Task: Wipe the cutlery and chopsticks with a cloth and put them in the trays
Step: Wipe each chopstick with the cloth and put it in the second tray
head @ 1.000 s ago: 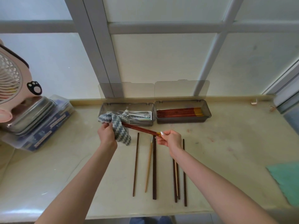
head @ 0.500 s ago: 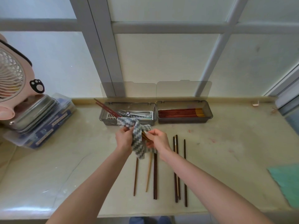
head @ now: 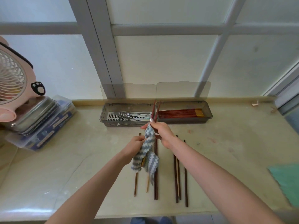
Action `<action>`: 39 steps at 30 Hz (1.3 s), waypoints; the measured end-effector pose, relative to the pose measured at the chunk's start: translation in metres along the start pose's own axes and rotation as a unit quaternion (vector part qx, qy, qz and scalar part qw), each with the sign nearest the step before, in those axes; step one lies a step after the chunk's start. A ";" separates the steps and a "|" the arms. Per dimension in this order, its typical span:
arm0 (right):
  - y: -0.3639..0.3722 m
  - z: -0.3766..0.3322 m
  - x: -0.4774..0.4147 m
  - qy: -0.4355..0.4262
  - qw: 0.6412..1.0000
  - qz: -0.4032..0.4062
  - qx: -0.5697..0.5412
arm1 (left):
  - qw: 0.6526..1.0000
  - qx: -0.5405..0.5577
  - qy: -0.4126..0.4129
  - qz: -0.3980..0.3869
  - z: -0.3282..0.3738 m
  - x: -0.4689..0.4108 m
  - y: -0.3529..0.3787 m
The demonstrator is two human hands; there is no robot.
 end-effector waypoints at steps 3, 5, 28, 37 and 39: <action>-0.010 -0.004 -0.006 0.000 0.999 0.049 -0.017 | 0.999 0.005 0.002 -0.034 -0.004 0.004 0.005; -0.015 -0.009 -0.009 -0.003 0.997 0.068 -0.025 | 0.999 0.028 0.002 -0.038 -0.008 0.005 0.005; -0.015 -0.005 0.012 -0.157 0.969 0.165 0.094 | 0.930 0.350 0.022 0.108 0.007 -0.025 -0.028; 0.000 0.025 0.010 -0.034 0.995 -0.029 0.084 | 0.853 0.485 0.010 0.190 -0.006 -0.028 -0.046; -0.007 0.028 0.008 -0.020 0.998 -0.030 0.053 | 0.860 0.474 0.007 0.188 -0.009 -0.027 -0.041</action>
Point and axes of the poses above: each hand's wrist, its own x-axis away from the middle knuckle, its own y-axis out of the palm, z = x × y, the point moved 5 cm from there along -x, towards the middle knuckle, and after that the axes turned 12 degrees about -x, right-handed, at the moved point
